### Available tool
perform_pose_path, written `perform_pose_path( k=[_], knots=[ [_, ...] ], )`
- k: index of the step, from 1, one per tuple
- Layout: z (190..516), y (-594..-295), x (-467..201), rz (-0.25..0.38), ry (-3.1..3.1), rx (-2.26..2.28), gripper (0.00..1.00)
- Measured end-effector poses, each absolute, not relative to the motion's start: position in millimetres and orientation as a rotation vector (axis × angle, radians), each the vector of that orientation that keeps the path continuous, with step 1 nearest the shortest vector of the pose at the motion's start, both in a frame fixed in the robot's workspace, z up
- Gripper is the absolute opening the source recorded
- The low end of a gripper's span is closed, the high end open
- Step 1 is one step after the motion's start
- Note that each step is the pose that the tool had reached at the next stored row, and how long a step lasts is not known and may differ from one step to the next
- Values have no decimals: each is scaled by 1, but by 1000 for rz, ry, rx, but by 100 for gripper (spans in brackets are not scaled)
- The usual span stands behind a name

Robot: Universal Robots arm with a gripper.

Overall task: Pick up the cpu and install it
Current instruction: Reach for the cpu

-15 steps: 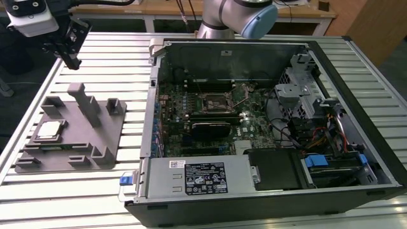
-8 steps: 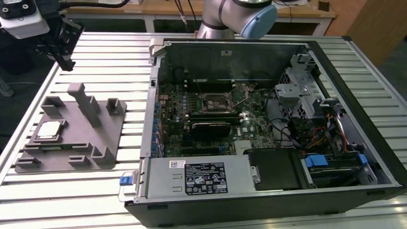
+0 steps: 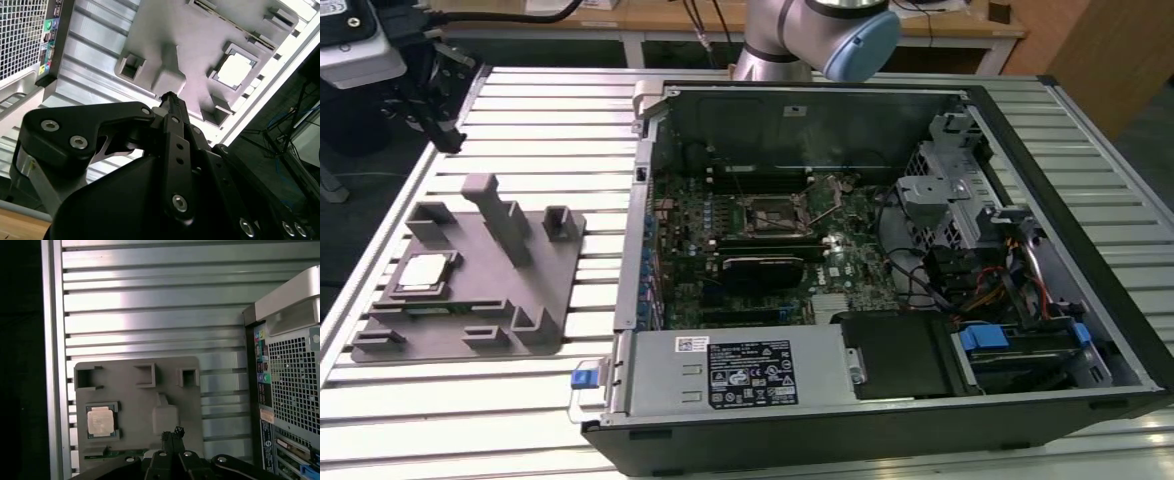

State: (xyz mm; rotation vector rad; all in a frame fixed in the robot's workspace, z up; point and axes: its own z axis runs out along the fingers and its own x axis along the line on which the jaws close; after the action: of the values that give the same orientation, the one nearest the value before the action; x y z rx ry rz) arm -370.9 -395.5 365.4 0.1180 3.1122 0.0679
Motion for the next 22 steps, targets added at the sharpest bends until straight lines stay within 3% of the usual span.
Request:
perform_pose_path(
  k=[22],
  knots=[
    [352, -404, -388, 68, 3112, 118, 11]
  ],
)
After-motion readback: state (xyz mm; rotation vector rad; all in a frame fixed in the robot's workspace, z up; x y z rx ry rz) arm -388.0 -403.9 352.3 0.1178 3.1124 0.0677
